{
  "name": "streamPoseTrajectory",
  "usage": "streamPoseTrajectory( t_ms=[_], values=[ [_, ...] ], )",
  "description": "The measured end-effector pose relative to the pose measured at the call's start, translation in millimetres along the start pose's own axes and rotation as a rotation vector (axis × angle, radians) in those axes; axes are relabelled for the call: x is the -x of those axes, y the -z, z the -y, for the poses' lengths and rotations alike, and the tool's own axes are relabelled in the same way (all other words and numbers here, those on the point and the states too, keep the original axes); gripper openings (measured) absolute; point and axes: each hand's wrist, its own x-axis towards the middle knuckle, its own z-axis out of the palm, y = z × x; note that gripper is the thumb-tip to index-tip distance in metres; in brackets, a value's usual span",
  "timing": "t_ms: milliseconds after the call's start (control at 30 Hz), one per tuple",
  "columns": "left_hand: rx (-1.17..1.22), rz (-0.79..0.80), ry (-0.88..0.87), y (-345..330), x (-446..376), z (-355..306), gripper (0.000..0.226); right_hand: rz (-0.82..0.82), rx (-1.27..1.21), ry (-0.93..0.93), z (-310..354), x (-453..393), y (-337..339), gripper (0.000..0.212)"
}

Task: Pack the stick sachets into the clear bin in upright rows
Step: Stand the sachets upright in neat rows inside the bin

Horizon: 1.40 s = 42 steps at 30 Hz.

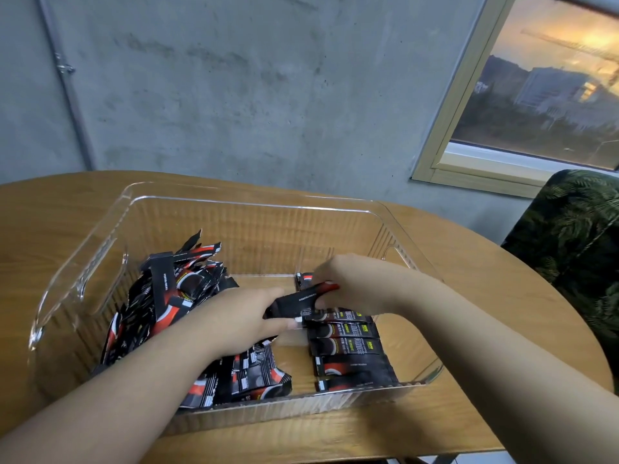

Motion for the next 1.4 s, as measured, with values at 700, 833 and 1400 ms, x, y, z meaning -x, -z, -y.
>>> streamPoseTrajectory(
  t_ms=[700, 833, 1400],
  values=[
    [0.149, -0.128, 0.000, -2.7, -3.1, 6.1, 0.026, 0.092, 0.213, -0.247, -21.3, 3.6, -29.4, 0.016],
    [0.146, -0.124, 0.007, -3.1, -3.8, 7.9, 0.025, 0.083, 0.308, -0.214, -21.6, 7.8, -26.6, 0.014],
    [0.129, -0.119, 0.005, -2.6, -3.5, 5.4, 0.026, -0.013, 0.165, -0.190, -13.7, 17.5, -43.4, 0.033]
  ],
)
